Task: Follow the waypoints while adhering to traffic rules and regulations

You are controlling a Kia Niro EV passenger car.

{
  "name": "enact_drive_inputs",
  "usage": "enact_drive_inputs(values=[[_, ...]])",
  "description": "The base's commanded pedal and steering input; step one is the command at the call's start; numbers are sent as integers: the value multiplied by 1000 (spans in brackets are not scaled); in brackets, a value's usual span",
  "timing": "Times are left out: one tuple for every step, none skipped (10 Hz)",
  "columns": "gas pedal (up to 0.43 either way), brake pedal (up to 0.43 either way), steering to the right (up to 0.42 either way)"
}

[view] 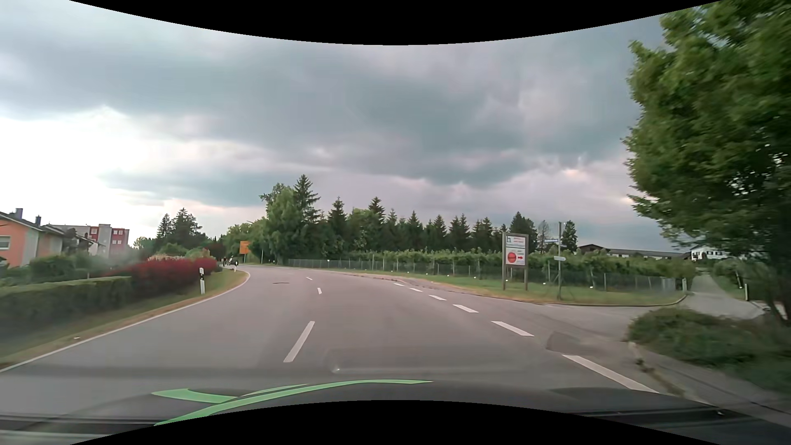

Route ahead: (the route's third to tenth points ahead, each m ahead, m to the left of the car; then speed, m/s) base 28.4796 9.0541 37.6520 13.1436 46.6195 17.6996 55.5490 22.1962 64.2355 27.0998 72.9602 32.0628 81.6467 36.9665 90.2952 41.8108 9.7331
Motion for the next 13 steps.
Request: enact_drive_inputs(values=[[118, 0, -44], [118, 0, -44], [118, 0, -44], [118, 0, -45], [118, 0, -46], [118, 0, -48], [118, 0, -48], [118, 0, -51], [118, 0, -58], [118, 0, -65], [118, 0, -71], [118, 0, -76], [118, 0, -76]])
